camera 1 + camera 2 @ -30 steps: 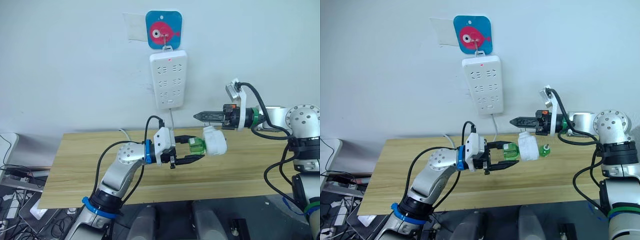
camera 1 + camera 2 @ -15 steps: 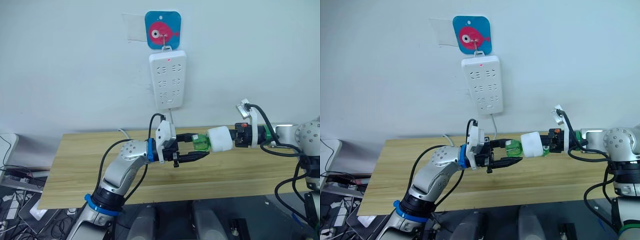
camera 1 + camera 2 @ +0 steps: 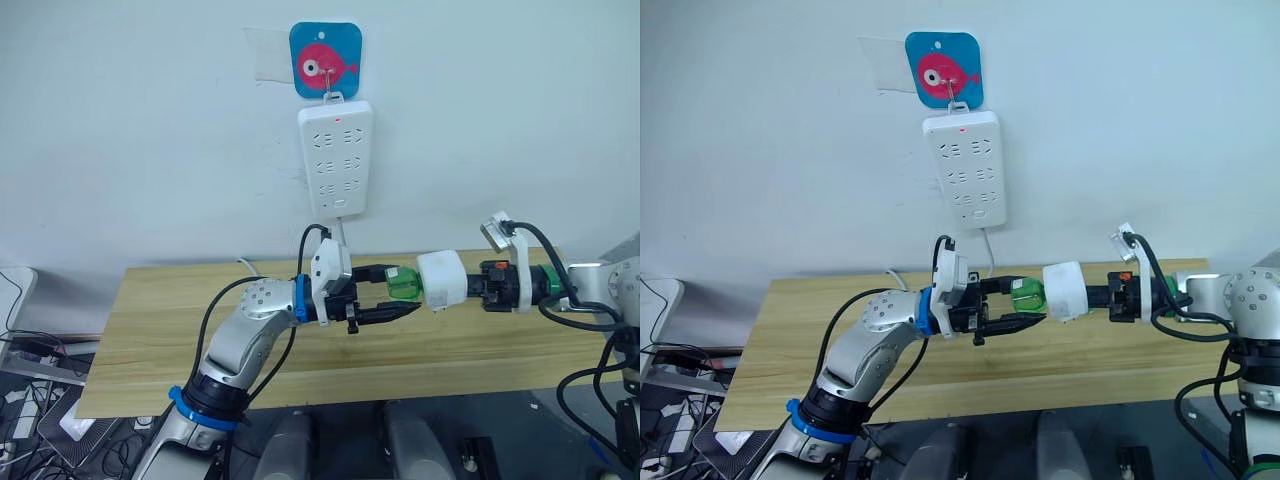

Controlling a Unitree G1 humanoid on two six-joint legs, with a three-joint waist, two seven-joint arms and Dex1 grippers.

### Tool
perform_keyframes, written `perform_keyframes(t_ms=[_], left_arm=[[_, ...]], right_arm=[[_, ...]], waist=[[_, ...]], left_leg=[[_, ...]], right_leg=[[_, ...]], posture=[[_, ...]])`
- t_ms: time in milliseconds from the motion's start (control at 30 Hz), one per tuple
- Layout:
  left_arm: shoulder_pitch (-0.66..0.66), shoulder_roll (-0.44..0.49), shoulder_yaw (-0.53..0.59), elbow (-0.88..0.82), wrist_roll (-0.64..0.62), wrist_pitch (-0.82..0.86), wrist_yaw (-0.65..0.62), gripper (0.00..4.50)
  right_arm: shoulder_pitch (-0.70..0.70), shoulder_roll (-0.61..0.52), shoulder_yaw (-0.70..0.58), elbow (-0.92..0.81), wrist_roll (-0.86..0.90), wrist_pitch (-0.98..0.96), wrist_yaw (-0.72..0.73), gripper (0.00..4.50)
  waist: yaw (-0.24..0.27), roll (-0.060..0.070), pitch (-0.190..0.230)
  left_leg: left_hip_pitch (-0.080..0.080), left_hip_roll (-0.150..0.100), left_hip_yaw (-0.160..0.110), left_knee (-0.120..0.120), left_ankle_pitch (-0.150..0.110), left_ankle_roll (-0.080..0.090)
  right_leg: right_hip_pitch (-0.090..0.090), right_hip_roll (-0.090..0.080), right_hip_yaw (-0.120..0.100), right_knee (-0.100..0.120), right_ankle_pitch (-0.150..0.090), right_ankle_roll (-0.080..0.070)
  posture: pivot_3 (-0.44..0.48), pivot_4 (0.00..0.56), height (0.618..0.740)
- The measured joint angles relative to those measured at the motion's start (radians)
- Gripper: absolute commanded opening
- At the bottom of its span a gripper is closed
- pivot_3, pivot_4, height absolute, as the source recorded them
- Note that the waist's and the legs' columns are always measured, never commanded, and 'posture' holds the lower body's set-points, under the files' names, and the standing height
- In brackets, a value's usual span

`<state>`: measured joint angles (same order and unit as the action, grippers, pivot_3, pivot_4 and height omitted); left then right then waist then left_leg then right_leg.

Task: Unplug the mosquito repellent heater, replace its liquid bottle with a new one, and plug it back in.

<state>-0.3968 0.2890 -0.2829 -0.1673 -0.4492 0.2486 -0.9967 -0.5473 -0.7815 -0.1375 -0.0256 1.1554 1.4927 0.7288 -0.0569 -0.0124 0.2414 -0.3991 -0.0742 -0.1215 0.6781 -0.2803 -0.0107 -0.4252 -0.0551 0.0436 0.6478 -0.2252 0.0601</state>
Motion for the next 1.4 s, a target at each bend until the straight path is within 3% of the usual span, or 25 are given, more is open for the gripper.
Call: perform_keyframes(t_ms=[833,1100,1200,1400], left_arm=[[-0.009,0.012,0.003,0.008,0.003,-0.061,0.001,2.23],[-0.012,0.016,-0.001,0.009,0.014,-0.085,0.01,2.23],[-0.023,0.02,0.027,0.065,0.053,-0.063,0.075,2.23],[-0.018,0.028,0.056,0.052,-0.002,0.042,0.071,2.23]], right_arm=[[0.043,-0.031,-0.02,-0.044,0.094,0.067,0.01,0.02],[0.042,-0.102,0.009,-0.045,0.246,0.072,0.014,0.02],[0.049,-0.068,0.055,-0.108,0.32,0.108,0.036,0.02],[0.111,-0.075,0.06,-0.19,0.233,0.039,0.043,0.02]], waist=[[0.0,0.0,0.0],[-0.001,0.0,0.0],[-0.001,0.0,0.0],[0.003,0.0,0.0]], left_leg=[[0.0,0.0,0.0,0.0,0.0,0.0],[0.001,0.001,0.0,0.0,0.0,0.0],[0.001,0.002,0.0,0.0,0.0,0.0],[0.0,-0.001,-0.001,0.001,0.0,0.0]], right_leg=[[0.0,0.0,0.0,0.0,0.0,0.0],[0.001,0.0,0.0,-0.001,0.0,0.0],[0.001,0.0,0.0,0.0,0.0,0.0],[0.001,-0.001,-0.001,-0.001,0.0,0.0]], posture=[[-0.126,0.222,0.74],[-0.128,0.226,0.74],[-0.127,0.227,0.74],[-0.127,0.229,0.74]])
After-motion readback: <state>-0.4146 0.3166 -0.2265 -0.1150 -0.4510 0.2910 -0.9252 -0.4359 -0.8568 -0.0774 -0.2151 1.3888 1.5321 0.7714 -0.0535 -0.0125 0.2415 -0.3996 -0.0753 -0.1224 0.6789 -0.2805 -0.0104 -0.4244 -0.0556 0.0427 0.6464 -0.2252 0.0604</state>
